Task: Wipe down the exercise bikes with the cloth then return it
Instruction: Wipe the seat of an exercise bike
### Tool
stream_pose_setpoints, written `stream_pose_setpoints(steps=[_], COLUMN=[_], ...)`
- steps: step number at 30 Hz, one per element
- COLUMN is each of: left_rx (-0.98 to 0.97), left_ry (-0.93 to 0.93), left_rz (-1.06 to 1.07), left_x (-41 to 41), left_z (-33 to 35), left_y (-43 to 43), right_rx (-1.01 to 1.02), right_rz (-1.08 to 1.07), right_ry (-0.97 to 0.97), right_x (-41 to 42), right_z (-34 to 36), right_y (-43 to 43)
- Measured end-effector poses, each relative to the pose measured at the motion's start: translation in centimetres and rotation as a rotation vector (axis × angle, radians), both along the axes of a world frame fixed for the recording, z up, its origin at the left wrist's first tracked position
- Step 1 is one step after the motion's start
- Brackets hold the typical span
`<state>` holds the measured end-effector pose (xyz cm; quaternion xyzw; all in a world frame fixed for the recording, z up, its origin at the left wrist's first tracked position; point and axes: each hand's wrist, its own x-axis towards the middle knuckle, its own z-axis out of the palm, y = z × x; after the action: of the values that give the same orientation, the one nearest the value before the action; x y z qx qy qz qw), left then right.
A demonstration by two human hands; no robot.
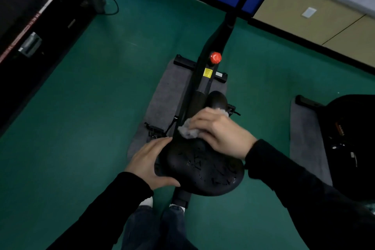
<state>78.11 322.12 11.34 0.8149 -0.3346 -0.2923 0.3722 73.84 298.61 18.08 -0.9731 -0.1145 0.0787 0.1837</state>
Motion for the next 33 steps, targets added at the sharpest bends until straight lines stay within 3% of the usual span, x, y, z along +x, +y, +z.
stream_pose_setpoints(steps=[4, 11, 18, 26, 33], left_rx=[-0.024, -0.07, -0.073, -0.052, -0.038], left_ry=[0.029, 0.078, 0.108, 0.085, 0.105], left_rz=[0.015, 0.054, 0.064, 0.062, 0.052], left_x=[0.1, 0.0, -0.4, -0.1, -0.5], left_z=[0.0, -0.5, -0.5, 0.0, 0.0], left_y=[0.0, 0.0, 0.1, -0.1, 0.0], right_rx=[0.042, 0.336, 0.47, 0.437, 0.703], right_rz=[-0.066, -0.578, -0.49, -0.745, -0.862], right_ry=[-0.115, -0.299, -0.26, -0.411, -0.281], right_x=[-0.9, -2.5, -8.8, -2.5, -1.7], right_z=[-0.5, -2.0, -3.9, -3.5, -3.7], right_y=[-0.6, -1.3, 0.9, -2.4, -3.2])
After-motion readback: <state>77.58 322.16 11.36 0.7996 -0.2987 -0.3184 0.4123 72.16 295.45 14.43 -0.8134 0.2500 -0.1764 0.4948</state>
